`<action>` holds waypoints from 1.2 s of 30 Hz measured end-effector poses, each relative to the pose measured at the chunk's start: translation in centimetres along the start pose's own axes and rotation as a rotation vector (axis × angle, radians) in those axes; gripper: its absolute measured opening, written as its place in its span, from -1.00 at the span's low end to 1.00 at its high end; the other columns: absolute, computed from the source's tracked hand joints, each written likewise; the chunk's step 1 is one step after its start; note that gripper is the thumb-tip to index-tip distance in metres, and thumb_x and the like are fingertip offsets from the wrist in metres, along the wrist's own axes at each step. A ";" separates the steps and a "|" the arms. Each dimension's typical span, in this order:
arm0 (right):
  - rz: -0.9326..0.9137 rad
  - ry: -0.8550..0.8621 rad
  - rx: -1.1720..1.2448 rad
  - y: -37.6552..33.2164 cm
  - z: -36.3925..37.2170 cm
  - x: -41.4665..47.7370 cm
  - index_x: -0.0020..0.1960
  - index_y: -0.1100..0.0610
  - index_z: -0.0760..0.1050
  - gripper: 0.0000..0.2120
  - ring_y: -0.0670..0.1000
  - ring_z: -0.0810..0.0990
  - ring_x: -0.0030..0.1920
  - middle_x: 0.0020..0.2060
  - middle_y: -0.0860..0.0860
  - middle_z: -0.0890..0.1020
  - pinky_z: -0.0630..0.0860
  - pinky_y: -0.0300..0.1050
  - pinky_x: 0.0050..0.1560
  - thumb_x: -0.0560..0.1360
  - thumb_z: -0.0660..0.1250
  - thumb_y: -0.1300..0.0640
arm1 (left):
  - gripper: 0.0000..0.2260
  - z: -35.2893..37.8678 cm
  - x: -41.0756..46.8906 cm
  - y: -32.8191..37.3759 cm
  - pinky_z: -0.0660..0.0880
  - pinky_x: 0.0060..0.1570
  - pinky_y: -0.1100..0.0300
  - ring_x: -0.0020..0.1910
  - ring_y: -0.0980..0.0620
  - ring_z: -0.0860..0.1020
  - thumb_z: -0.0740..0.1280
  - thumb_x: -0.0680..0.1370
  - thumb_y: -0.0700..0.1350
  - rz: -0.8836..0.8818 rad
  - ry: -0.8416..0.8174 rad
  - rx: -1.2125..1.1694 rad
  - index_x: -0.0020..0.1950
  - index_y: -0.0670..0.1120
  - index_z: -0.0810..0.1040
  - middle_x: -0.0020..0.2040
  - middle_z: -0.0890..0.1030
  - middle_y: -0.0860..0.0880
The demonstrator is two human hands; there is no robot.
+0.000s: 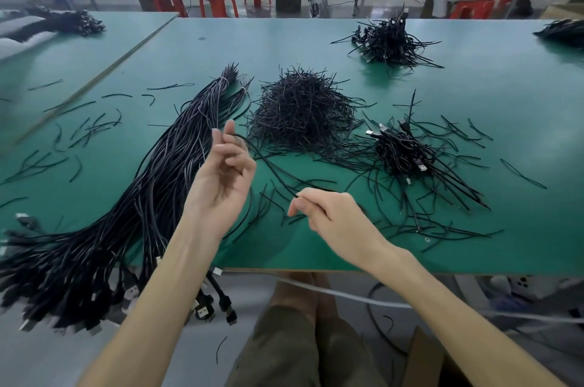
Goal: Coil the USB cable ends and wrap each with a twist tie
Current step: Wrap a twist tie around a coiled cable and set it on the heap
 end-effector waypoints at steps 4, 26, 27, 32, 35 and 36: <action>-0.024 -0.036 -0.009 -0.2 0.5 -0.3 -0.08 -0.06 0.57 -0.75 0.21 0.37 -0.38 -0.44 0.09 0.44 0.41 0.05 -0.32 0.70 0.18 0.01 | -0.75 0.8 -1.3 -1.1 0.38 -0.35 0.34 -0.41 0.12 0.57 0.48 0.51 -0.04 -0.064 -0.094 -0.174 0.02 -0.22 0.68 -0.26 0.62 -0.03; -0.030 0.180 0.213 -1.2 -5.2 2.2 -0.49 0.11 0.26 -0.39 -0.07 0.24 -0.52 -0.57 -0.04 0.31 0.25 -0.23 -0.38 0.63 0.17 -0.21 | -0.76 1.4 -2.9 -6.7 0.55 -0.13 0.21 -0.18 0.08 0.70 0.18 0.72 -0.23 0.147 -0.310 1.971 -0.06 -0.27 0.56 -0.16 0.74 0.06; -0.048 0.174 0.294 -1.7 -4.8 2.1 -0.48 0.11 0.26 -0.40 -0.07 0.23 -0.52 -0.57 -0.05 0.30 0.23 -0.27 -0.41 0.64 0.15 -0.19 | -0.77 1.7 -2.9 -6.5 0.56 -0.05 0.23 -0.12 0.12 0.70 0.18 0.72 -0.24 0.237 -0.270 1.914 -0.05 -0.30 0.53 -0.14 0.74 0.10; -0.130 0.250 0.394 -3.3 -5.1 1.6 -0.45 0.19 0.25 -0.39 -0.10 0.25 -0.51 -0.56 -0.09 0.29 0.24 -0.31 -0.41 0.67 0.14 -0.13 | -0.71 2.2 -3.1 -5.4 0.62 0.03 0.17 -0.06 0.04 0.71 0.15 0.71 -0.12 0.429 -0.123 1.577 -0.12 -0.20 0.54 -0.11 0.74 0.01; -0.170 0.284 0.283 -4.1 -4.5 1.5 -0.44 0.14 0.30 -0.42 -0.09 0.29 -0.47 -0.55 -0.10 0.34 0.27 -0.24 -0.34 0.70 0.15 -0.10 | -0.73 2.7 -2.7 -4.5 0.57 -0.02 0.23 -0.10 0.10 0.67 0.19 0.70 -0.12 0.428 -0.075 1.458 -0.06 -0.19 0.61 -0.15 0.70 0.03; -0.181 0.290 0.245 -4.3 -4.1 1.4 -0.43 0.10 0.31 -0.45 -0.09 0.29 -0.46 -0.54 -0.09 0.36 0.28 -0.24 -0.31 0.70 0.16 -0.09 | -0.71 2.6 -2.5 -4.3 0.57 -0.02 0.21 -0.08 0.07 0.68 0.19 0.70 -0.10 0.388 -0.050 1.383 -0.06 -0.20 0.62 -0.11 0.72 0.00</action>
Point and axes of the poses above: each hand's wrist, its own x-axis towards the middle knuckle, its own z-axis out of the palm, y = z × x, the point moved 10 cm from there along x, towards the middle knuckle
